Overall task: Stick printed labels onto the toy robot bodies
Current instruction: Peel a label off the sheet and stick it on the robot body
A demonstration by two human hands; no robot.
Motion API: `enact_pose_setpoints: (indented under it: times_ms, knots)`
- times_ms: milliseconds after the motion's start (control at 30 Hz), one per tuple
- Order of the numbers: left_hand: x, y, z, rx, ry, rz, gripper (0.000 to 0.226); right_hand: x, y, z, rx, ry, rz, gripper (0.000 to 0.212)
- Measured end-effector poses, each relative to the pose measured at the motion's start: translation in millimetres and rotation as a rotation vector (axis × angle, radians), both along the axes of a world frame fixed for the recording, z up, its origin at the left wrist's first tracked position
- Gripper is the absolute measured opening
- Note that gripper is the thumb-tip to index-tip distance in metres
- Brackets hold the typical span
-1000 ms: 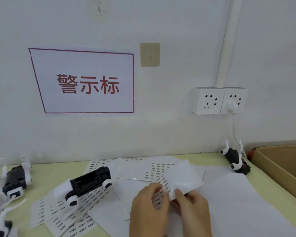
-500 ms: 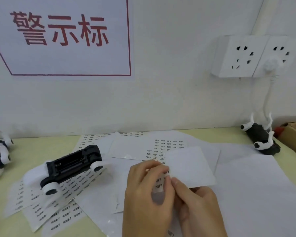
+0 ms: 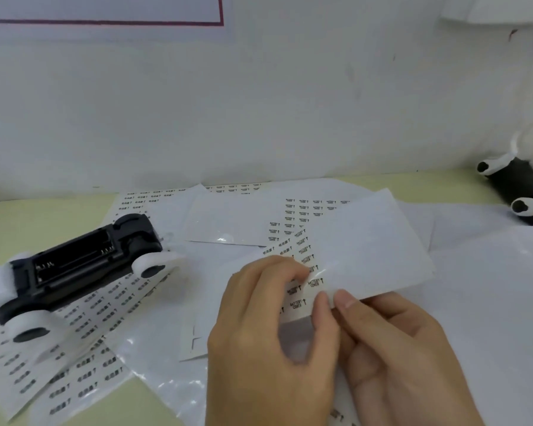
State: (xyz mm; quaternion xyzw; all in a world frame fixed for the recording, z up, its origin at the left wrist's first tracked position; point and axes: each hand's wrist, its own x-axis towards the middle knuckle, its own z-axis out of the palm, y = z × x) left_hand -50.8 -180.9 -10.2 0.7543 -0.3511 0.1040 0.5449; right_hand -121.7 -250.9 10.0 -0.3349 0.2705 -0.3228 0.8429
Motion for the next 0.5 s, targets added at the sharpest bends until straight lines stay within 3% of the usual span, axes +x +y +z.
enact_pose_setpoints:
  times_ms: [67, 200, 400, 500]
  knots:
    - [4.3, -2.2, -0.2, 0.014, 0.086, -0.028, 0.029, 0.8, 0.9, -1.5, -0.039, 0.021, 0.017, 0.026]
    - [-4.3, 2.7, -2.1, -0.023, 0.036, 0.041, 0.013, -0.8, 3.9, -4.8, -0.118, 0.049, 0.027, 0.035]
    - [-9.3, 2.7, 4.9, -0.074, 0.070, -0.006, 0.020, -5.6, 8.0, 0.2, -0.064, -0.041, 0.021, 0.009]
    - [-9.3, -0.8, 5.6, -0.079, 0.060, -0.026, 0.022, -4.2, 7.1, 1.3, -0.032, -0.070, -0.018, 0.016]
